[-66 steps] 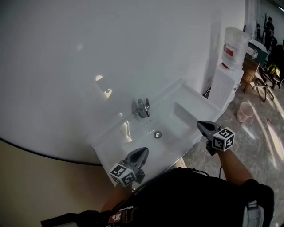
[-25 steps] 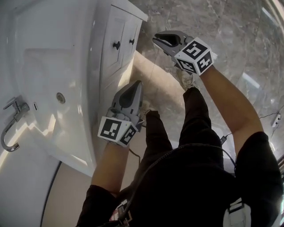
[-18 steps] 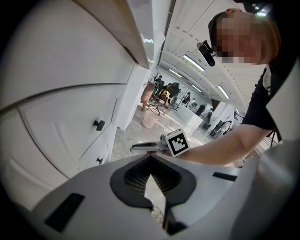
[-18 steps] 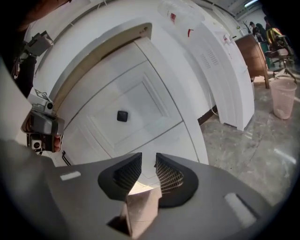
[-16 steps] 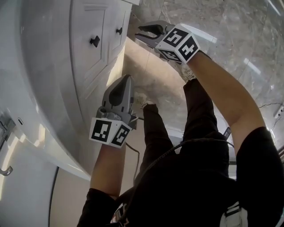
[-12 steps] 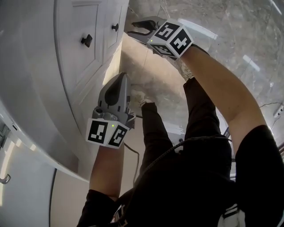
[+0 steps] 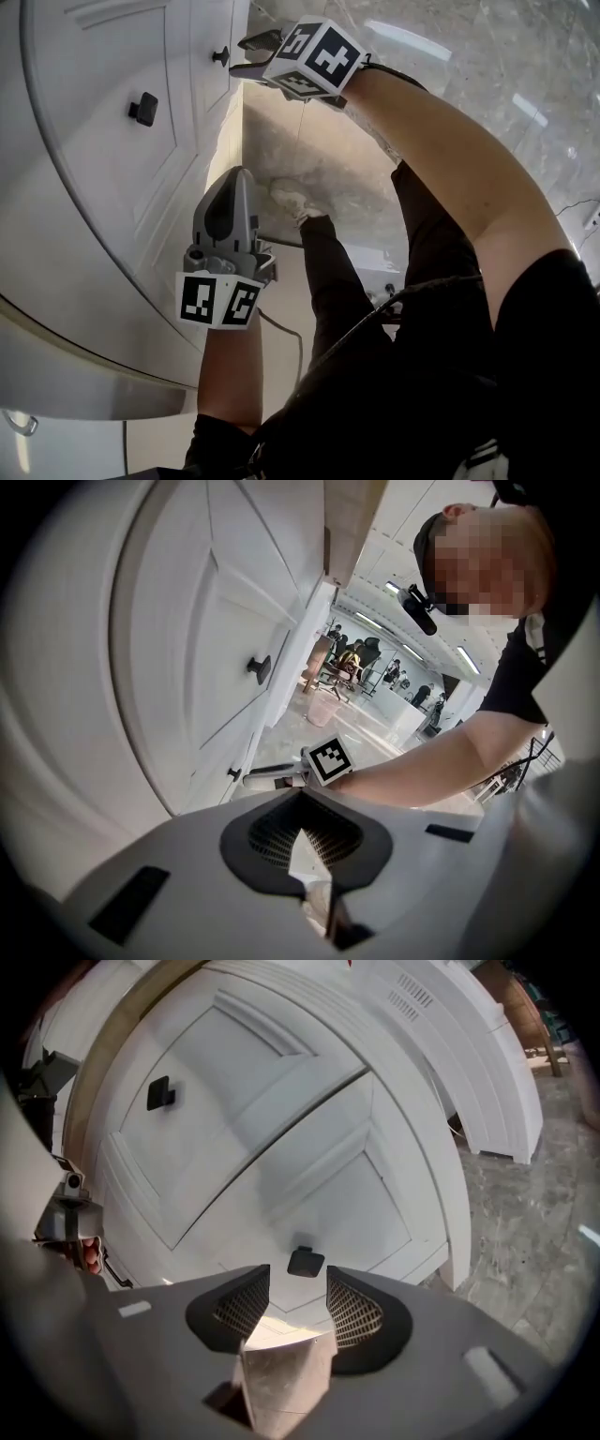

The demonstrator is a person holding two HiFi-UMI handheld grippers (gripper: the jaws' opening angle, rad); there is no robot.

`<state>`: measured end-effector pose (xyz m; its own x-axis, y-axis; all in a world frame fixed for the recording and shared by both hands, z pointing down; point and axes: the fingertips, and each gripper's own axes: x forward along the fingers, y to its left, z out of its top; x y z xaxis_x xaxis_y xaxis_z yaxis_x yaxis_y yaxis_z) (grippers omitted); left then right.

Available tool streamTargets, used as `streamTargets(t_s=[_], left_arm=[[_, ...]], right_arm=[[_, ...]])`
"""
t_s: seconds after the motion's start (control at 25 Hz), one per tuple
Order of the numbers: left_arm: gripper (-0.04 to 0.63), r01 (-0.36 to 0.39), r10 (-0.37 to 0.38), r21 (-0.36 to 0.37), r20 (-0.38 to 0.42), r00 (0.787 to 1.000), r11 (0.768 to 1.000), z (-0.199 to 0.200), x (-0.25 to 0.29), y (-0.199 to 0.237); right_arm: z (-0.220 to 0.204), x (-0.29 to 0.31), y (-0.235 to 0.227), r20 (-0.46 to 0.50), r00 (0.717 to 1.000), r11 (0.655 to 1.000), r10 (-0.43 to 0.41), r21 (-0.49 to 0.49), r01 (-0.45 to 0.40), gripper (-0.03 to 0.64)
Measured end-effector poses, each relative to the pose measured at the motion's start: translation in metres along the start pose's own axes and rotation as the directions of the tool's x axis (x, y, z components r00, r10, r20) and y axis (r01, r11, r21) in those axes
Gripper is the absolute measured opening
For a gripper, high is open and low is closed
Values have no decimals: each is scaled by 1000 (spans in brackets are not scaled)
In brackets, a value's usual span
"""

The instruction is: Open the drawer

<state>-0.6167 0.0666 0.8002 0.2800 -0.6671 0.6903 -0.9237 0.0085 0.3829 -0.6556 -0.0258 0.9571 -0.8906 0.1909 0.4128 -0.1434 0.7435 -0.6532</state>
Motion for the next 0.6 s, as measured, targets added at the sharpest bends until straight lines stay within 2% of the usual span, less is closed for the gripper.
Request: streamTargets(t_s=[0.36, 0.6], left_arm=[[-9, 33, -33, 20, 14, 999, 999, 10, 4, 0], [-9, 45, -45, 9, 24, 999, 999, 14, 5, -2]], right_arm=[[8, 27, -3, 20, 999, 992, 49, 119, -51, 158], [9, 34, -8, 18, 1000, 990, 22, 140, -24, 149]])
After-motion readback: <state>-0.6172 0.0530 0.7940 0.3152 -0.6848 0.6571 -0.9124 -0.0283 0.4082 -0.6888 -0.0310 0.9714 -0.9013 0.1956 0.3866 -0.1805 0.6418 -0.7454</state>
